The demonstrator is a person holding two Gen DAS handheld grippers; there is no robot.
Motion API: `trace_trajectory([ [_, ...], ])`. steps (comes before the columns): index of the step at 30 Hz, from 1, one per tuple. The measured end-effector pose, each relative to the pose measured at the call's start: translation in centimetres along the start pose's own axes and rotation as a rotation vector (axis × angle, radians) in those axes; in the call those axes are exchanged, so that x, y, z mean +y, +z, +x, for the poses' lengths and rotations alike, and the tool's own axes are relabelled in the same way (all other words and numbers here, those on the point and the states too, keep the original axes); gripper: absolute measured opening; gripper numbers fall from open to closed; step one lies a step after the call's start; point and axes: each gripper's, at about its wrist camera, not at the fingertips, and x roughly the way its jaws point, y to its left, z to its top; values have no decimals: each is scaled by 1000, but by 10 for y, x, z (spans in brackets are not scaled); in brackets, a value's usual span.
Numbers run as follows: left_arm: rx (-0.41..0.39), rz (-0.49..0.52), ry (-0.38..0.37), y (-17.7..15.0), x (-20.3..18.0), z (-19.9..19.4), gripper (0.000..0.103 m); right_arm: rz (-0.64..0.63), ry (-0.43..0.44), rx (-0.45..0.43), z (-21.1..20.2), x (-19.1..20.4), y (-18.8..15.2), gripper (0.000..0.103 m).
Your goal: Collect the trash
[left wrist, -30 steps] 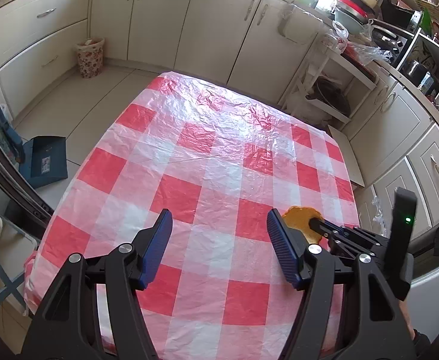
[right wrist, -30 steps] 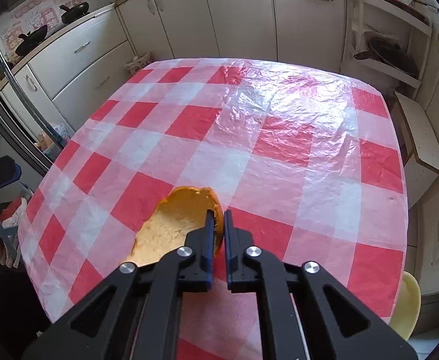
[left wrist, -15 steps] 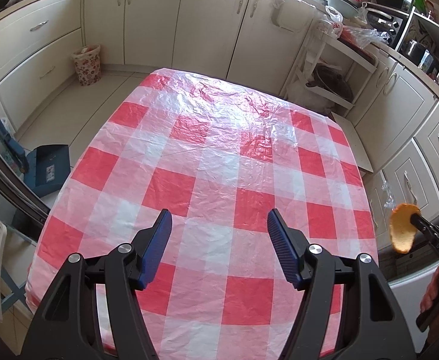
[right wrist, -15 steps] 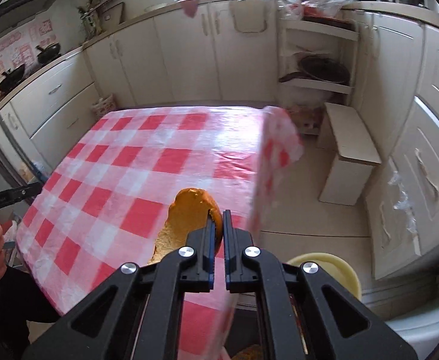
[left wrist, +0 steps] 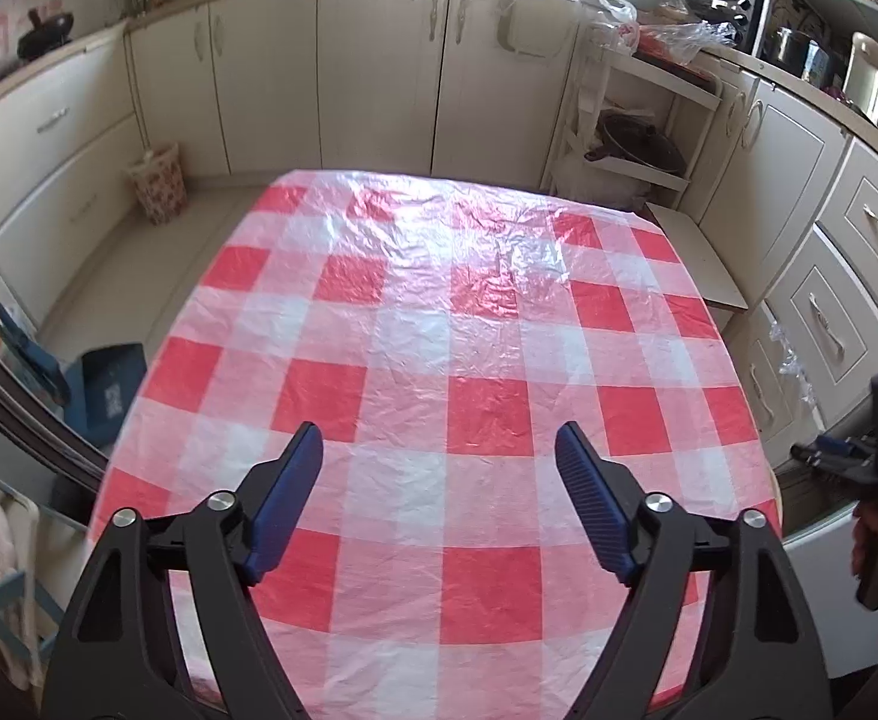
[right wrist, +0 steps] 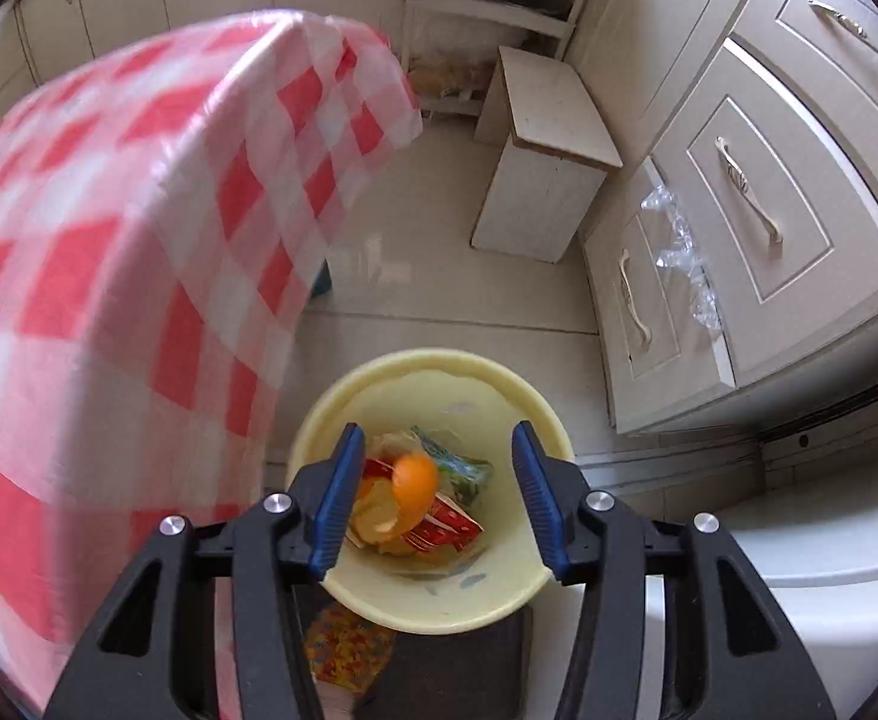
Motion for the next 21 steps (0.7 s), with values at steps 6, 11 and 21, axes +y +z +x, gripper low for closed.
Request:
trace_trajectory([
  [6, -54, 28, 19, -6, -1, -43, 85, 43, 185, -285, -117, 44, 10, 84],
  [11, -120, 47, 81, -21, 4, -98, 93, -16, 271, -538, -209, 102, -25, 96],
  [21, -204, 63, 139, -63, 27, -209, 95, -22, 345, -622, -286, 158, -117, 96],
])
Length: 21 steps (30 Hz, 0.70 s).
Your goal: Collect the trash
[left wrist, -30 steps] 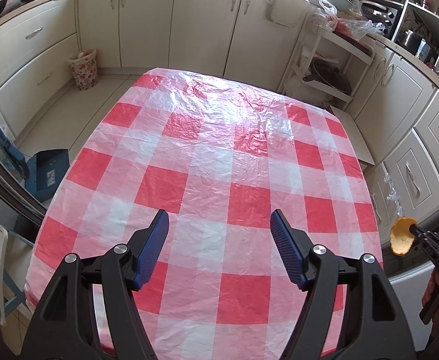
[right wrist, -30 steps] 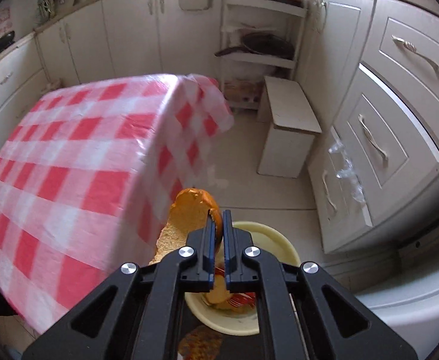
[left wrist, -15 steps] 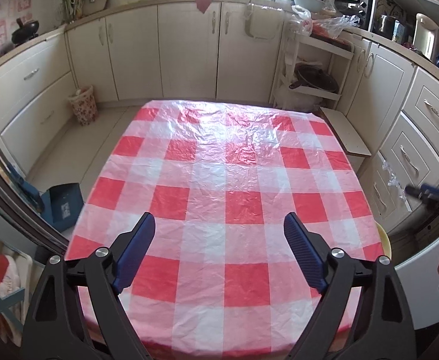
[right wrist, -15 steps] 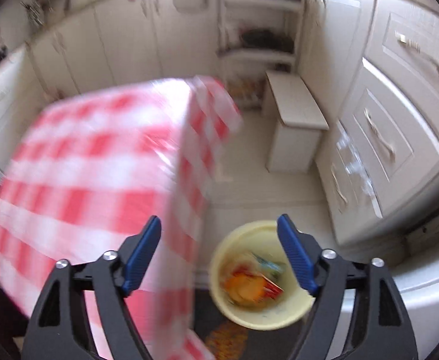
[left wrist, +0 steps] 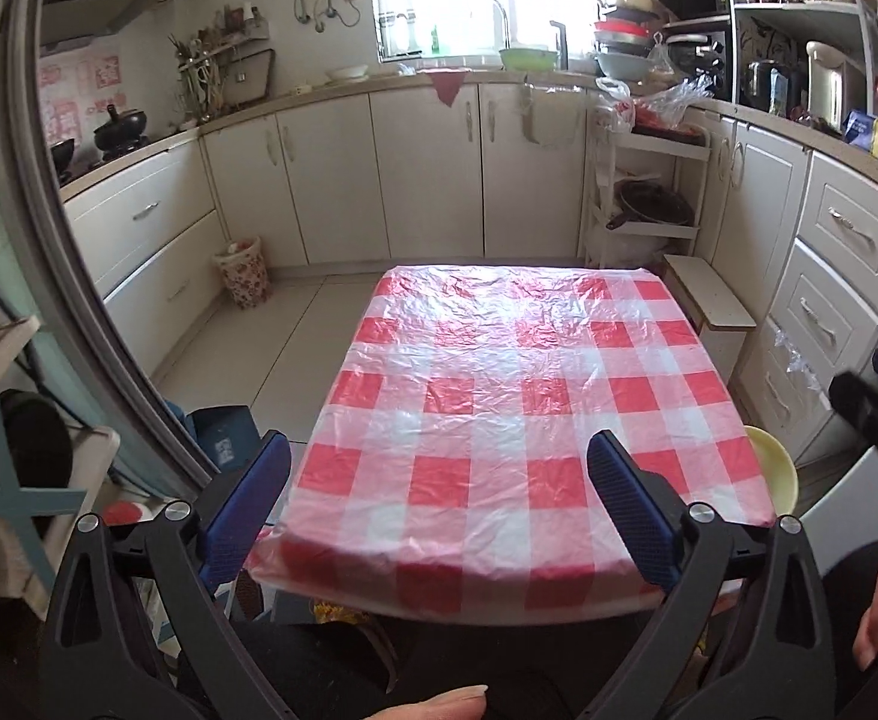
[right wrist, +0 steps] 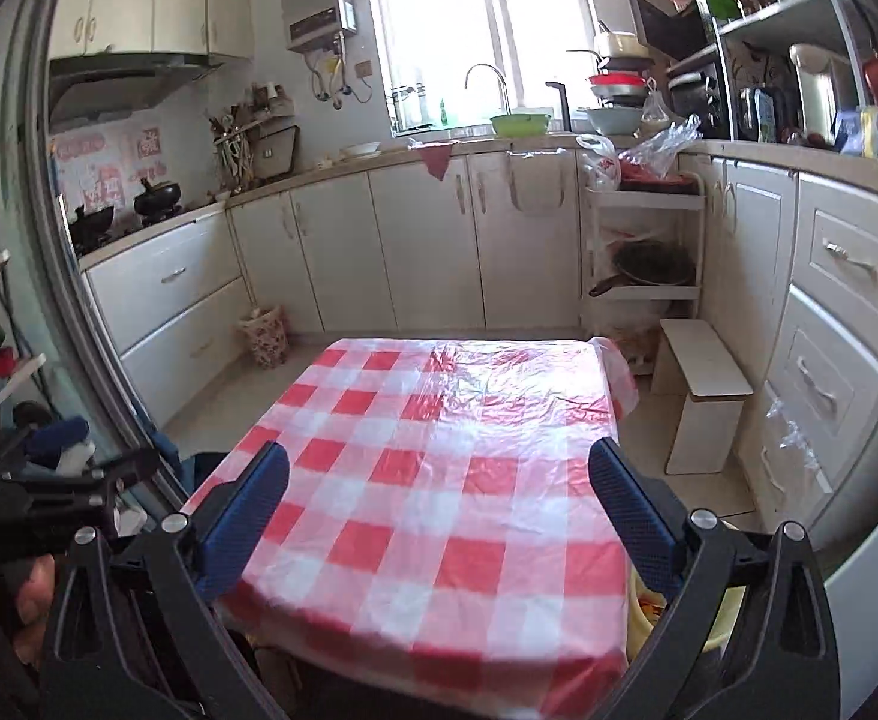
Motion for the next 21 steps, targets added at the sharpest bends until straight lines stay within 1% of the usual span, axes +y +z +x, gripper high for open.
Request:
trace_trajectory([
  [1, 0, -2, -8, -2, 2, -8, 95, -8, -7, 0, -9, 6, -3, 96],
  [3, 3, 8, 2, -7, 5, -25, 95, -20, -23, 4, -24, 13, -7, 96],
  [6, -3, 23, 13, -14, 7, -43, 95, 3, -44, 1, -43, 17, -10, 96],
  [10, -5, 20, 28, -26, 13, -64, 95, 34, -73, -2, -64, 24, -13, 96],
  [13, -7, 14, 38, -35, 19, -76, 95, 12, -83, -8, -79, 35, -19, 96],
  [15, -11, 6, 44, -41, 23, -84, 95, 8, -89, -9, -87, 41, -26, 96],
  [19, -15, -12, 43, -50, 29, -94, 95, 64, -65, -5, -99, 48, -47, 96],
  [21, -22, -12, 41, -54, 29, -100, 95, 64, -83, 5, -100, 51, -59, 96],
])
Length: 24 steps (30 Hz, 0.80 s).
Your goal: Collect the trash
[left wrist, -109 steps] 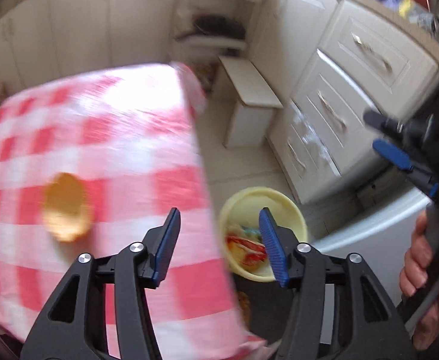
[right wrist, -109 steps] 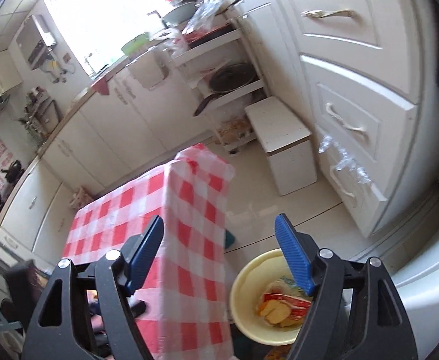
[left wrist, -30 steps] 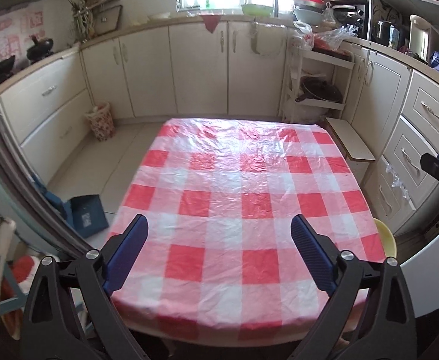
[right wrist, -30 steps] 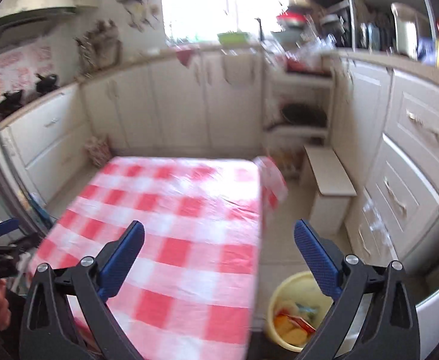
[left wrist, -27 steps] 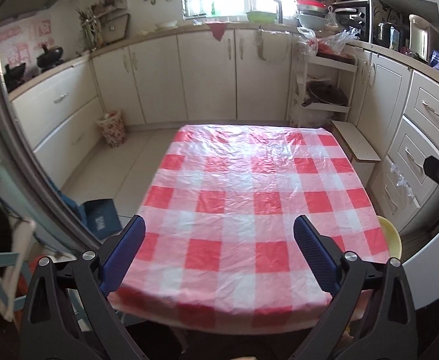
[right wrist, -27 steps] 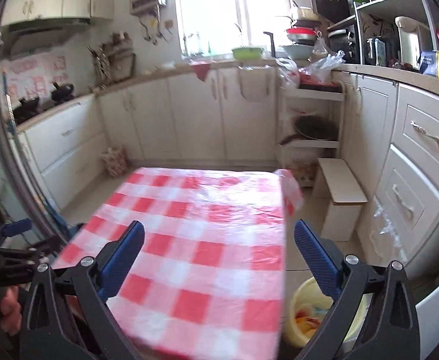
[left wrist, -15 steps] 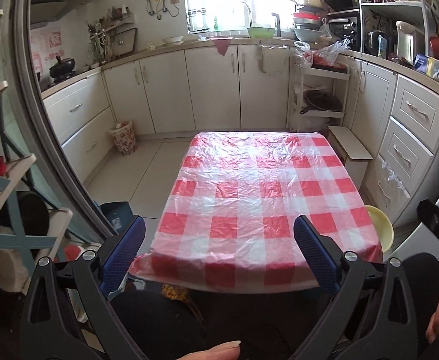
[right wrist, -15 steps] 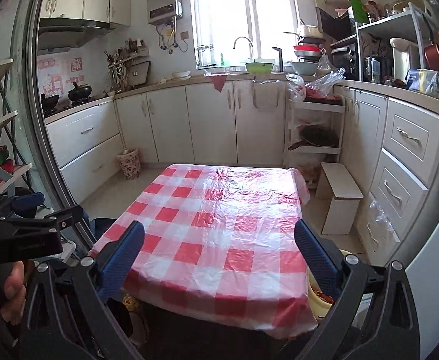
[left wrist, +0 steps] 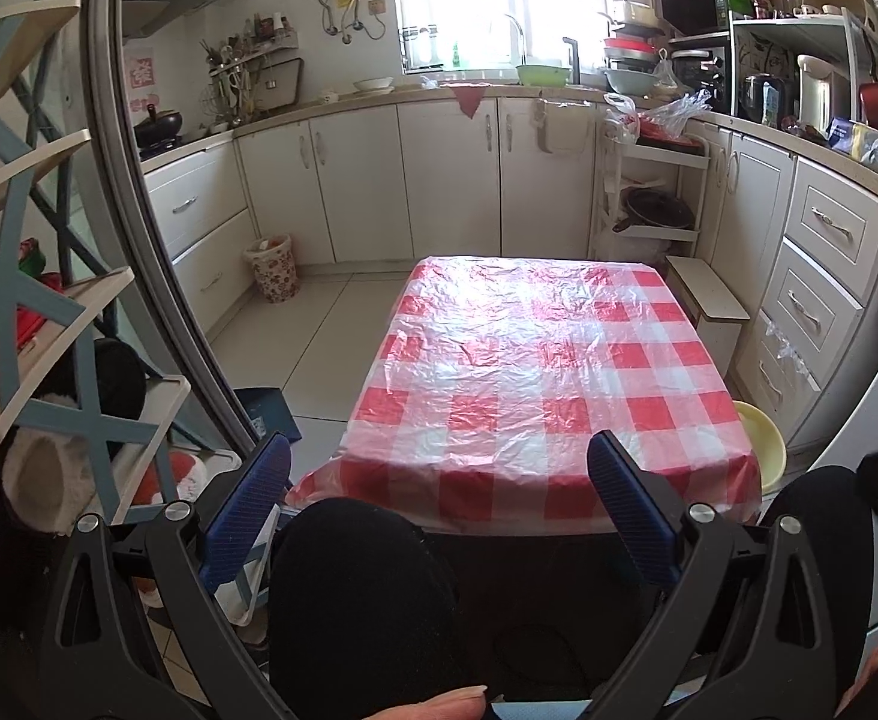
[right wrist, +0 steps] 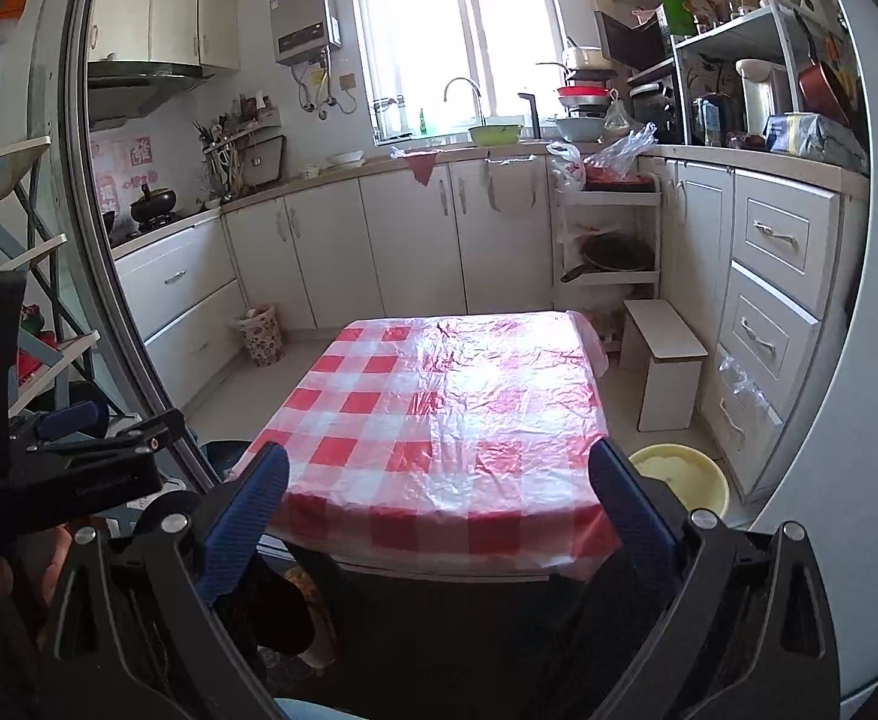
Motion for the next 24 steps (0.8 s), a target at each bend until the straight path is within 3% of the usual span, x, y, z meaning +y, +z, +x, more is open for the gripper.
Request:
trace_trajectory([
  [5, 2, 1, -7, -9, 2, -6, 95, 2, -7, 44, 3, 3, -12, 96],
  [24, 1, 1, 7, -15, 8, -10, 95, -62, -12, 20, -4, 23, -17, 96],
])
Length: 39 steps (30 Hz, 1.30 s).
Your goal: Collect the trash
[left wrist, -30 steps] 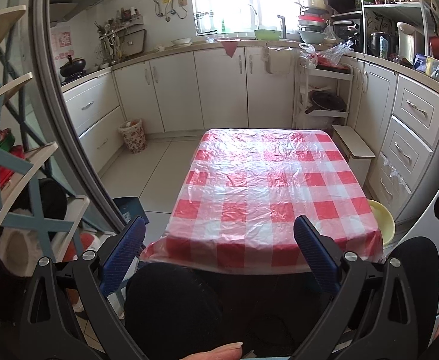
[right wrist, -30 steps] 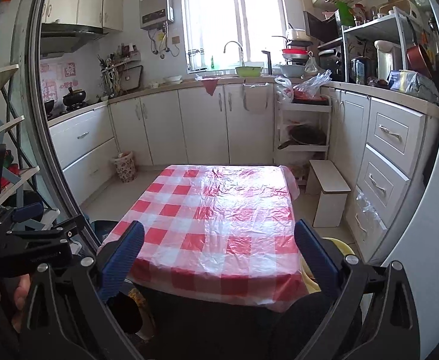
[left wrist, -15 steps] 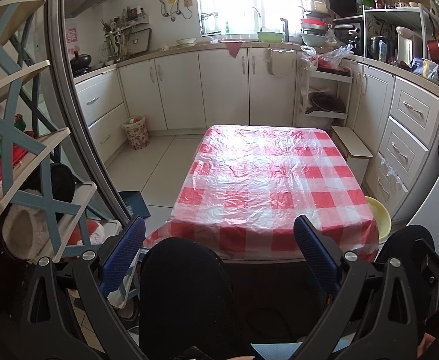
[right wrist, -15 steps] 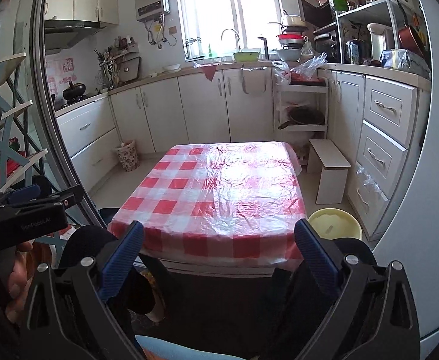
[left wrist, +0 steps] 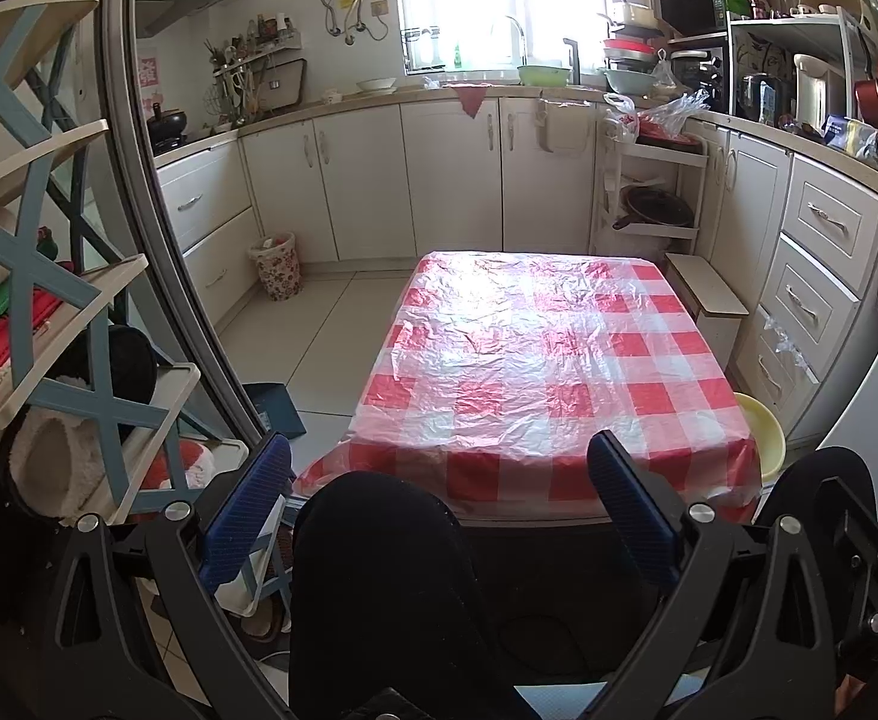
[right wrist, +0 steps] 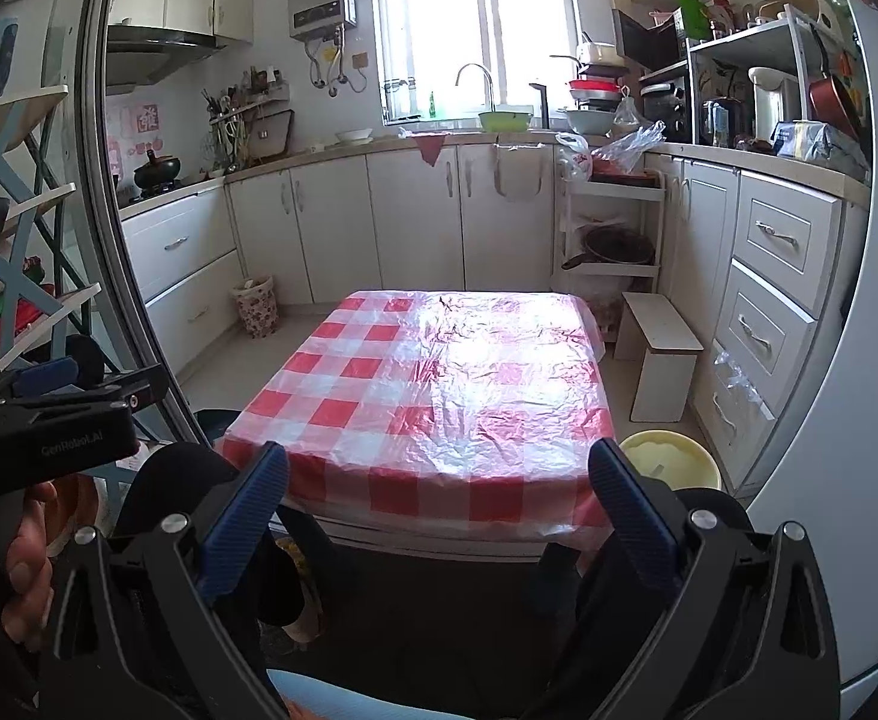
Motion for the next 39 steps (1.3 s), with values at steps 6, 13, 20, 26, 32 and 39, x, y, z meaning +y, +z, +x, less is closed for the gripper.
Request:
trace_trajectory([
  [6, -2, 0, 2, 0, 0, -1, 95, -5, -7, -7, -2, 0, 1, 96],
  [13, -3, -1, 2, -1, 3, -4, 95, -6, -9, -9, -3, 1, 2, 96],
  [20, 5, -1, -2, -4, 6, -3, 95, -8, -9, -9, -3, 1, 2, 96],
  [26, 9, -9, -2, -3, 8, -1, 95, -11, -12, -5, -3, 0, 0, 96],
  [32, 9, -9, -7, -3, 8, -1, 95, -12, -13, -6, -2, 0, 0, 96],
  [39, 7, -8, -5, -4, 8, -1, 95, -14, -12, -5, -2, 0, -1, 96],
])
